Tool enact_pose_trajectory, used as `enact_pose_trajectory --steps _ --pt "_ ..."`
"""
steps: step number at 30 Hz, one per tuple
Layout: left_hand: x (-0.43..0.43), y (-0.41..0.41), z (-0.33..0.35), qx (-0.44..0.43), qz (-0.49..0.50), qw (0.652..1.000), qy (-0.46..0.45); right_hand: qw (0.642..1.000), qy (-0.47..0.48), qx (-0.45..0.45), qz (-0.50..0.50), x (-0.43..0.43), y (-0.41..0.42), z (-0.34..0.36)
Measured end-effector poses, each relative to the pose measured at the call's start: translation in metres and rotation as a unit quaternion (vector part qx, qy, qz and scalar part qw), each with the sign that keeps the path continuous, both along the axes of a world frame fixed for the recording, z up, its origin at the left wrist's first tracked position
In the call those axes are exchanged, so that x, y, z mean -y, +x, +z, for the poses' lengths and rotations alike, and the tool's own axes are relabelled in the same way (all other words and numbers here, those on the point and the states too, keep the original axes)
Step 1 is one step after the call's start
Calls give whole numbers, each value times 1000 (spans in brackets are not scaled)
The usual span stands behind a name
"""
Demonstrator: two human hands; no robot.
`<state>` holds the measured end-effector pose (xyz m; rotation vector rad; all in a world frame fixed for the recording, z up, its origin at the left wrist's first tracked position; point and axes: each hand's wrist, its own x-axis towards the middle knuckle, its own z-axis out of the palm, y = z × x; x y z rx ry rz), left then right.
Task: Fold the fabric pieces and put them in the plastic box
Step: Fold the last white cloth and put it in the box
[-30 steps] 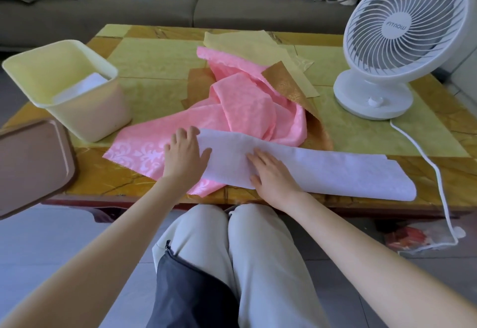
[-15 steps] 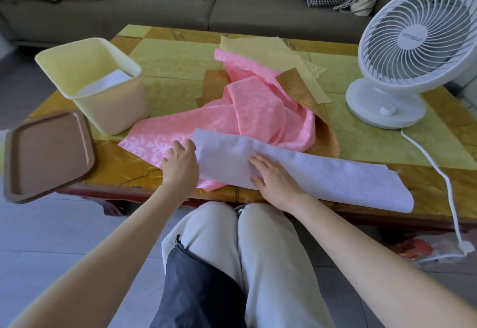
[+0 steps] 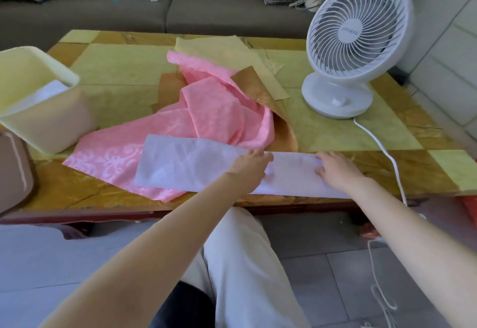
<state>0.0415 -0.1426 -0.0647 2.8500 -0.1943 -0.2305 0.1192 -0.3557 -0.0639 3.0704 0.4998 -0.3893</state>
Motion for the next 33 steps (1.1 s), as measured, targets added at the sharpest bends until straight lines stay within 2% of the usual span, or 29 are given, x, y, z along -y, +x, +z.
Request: enact_pose_trajectory --steps 2,6,16,20,23,25,28,30,31,33 --pt "3 8 0 -25 13 1000 0 1000 -13 -12 -12 5 6 2" --pt "8 21 1 -36 35 999 3 999 -35 22 -2 11 19 9" --pt "4 33 6 52 113 992 -14 994 -21 104 -8 0 28 5" --pt "3 34 4 50 130 990 1 992 -18 121 -16 -5 27 0" --pt "9 31 2 61 113 992 5 991 -26 133 -3 -10 22 -2" --pt "20 27 1 67 72 995 -16 987 40 151 33 -18 11 -4" --pt "42 21 -8 67 35 997 -17 971 182 117 98 -39 -26 -6" --pt "50 16 -16 46 30 998 15 965 234 58 101 -45 -46 -10" --pt "51 14 -19 36 30 999 28 968 233 28 89 -44 -51 -14" --pt "50 10 -22 32 28 999 35 986 157 -2 52 -32 -50 -17"
